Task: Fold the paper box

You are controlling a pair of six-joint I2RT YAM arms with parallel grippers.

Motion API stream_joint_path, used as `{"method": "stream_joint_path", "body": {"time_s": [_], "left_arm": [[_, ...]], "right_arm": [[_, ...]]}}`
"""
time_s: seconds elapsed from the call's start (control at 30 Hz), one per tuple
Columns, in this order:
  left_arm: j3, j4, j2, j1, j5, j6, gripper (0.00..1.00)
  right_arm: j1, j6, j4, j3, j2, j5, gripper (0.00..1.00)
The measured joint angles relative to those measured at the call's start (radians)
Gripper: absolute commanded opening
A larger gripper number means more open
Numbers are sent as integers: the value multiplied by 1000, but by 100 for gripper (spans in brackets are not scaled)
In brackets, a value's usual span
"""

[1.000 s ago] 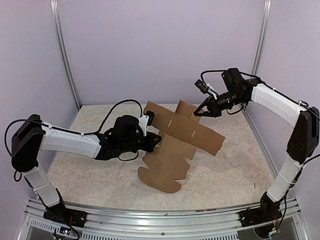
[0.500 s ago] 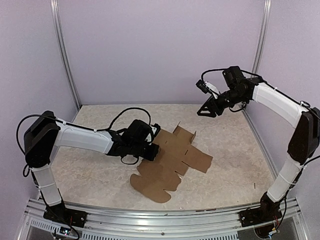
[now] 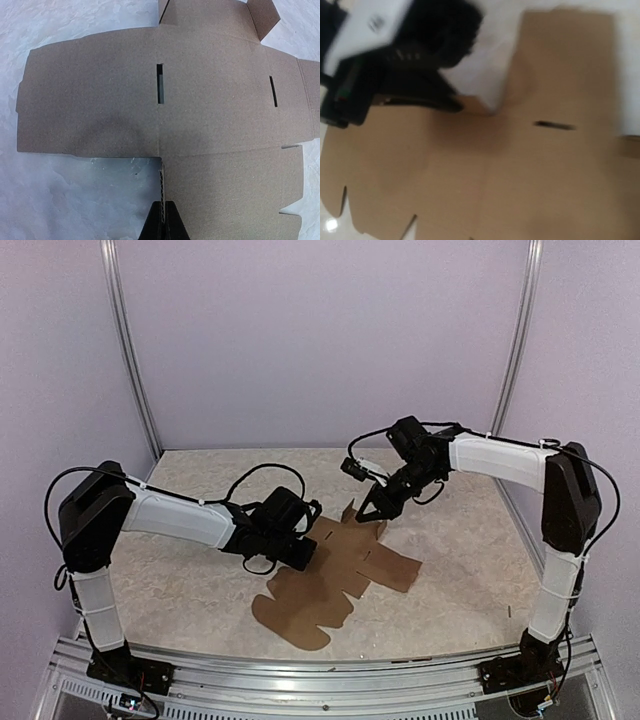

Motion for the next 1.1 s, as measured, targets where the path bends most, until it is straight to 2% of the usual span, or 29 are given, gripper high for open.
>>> {"method": "stream_joint_path", "body": {"time_s": [0.2, 0.4, 0.63, 0.87, 1.1], "left_arm": [[-6, 15, 0, 0, 1, 3, 1], [-22, 42, 0, 0, 13, 10, 3], [-28, 69, 0, 0, 46, 20, 16], [-50, 87, -9, 1, 149, 21, 22], [-82, 122, -22, 11, 296, 0, 23]], "right_arm": [[41, 58, 3, 18, 150, -8, 1], [43, 97, 2, 54, 227, 40, 0], [52, 113, 0, 64, 299, 88, 0], [56, 119, 0, 74, 323, 108, 0], [57, 119, 1, 75, 325, 114, 0]]}}
